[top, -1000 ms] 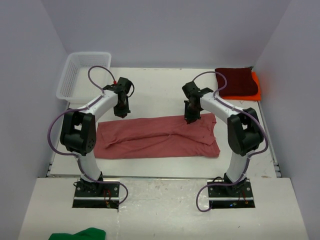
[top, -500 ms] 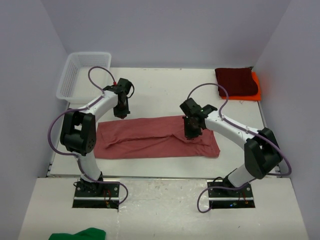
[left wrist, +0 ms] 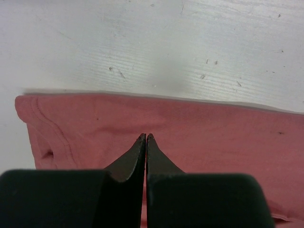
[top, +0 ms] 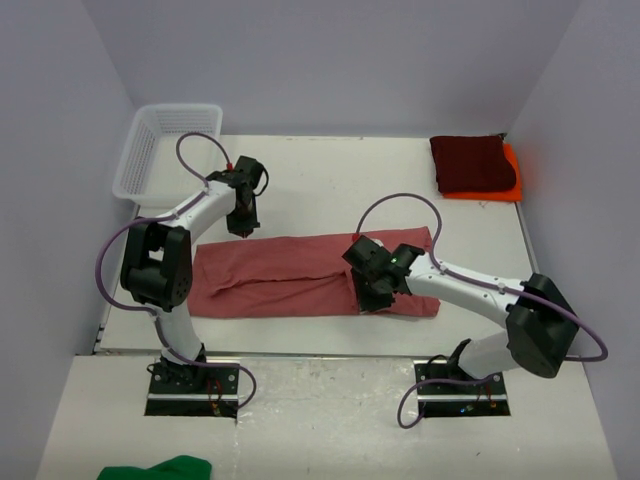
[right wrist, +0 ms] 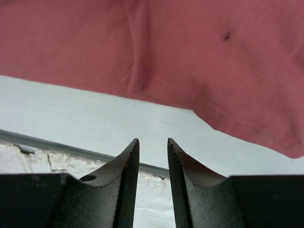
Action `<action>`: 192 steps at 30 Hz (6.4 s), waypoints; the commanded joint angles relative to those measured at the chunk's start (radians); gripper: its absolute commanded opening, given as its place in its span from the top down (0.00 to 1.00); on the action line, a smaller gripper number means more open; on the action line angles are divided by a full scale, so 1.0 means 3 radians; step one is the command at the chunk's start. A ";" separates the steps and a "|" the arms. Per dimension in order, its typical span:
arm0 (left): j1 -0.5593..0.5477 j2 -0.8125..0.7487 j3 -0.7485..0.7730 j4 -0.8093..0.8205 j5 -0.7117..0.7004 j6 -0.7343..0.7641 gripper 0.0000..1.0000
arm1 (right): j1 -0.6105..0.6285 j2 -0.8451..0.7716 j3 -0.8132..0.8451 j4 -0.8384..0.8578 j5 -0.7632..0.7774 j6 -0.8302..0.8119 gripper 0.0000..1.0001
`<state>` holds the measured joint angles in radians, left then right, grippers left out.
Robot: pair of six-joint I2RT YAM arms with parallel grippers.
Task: Fold and stack the t-shirts
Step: Fold the other side of the tshirt into a rectangle, then rotate the tshirt 90 degrees
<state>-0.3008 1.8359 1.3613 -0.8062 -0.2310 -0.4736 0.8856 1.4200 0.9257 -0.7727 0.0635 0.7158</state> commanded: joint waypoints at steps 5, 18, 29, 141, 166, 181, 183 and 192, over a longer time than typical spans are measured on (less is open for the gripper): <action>-0.0153 -0.0132 0.0284 -0.0099 0.0171 0.0142 1.00 | -0.0129 -0.0096 0.0396 -0.0231 0.0723 0.0176 0.67; -0.1421 0.0558 0.1378 0.0207 0.1121 0.0372 1.00 | -0.0804 -0.0847 0.1097 -0.0589 0.1209 -0.0167 1.00; -0.1768 0.1637 0.2304 0.0427 0.1971 0.0505 1.00 | -0.1096 -0.1272 0.1486 -0.1009 0.1322 -0.0417 1.00; -0.0179 -0.0469 0.0996 0.0110 -0.0053 0.0045 1.00 | 0.0331 0.1976 0.0976 0.1072 -0.0351 0.0794 1.00; -0.0986 -0.1108 -0.0747 0.0631 0.0616 0.0019 0.98 | -0.0467 0.0544 -0.0294 0.0556 0.0596 0.1306 1.00; -0.1538 -0.1686 -0.1674 0.0841 0.0785 -0.0246 0.69 | -0.0467 0.0753 -0.0161 0.0929 0.0213 0.0932 1.00; -0.1660 -0.1702 -0.1700 0.0872 0.0694 -0.0303 0.66 | -0.0467 0.0794 -0.0161 0.0960 0.0172 0.0917 1.00; -0.2070 -0.1472 -0.1674 0.0918 0.0556 -0.0502 0.62 | -0.0472 0.0840 -0.0202 0.1047 0.0095 0.0912 1.00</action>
<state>-0.8856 1.3659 0.8482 -0.5652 -0.0261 -0.5842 0.7448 1.6260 0.8879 -0.4835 0.0875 1.0000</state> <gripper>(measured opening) 0.376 0.003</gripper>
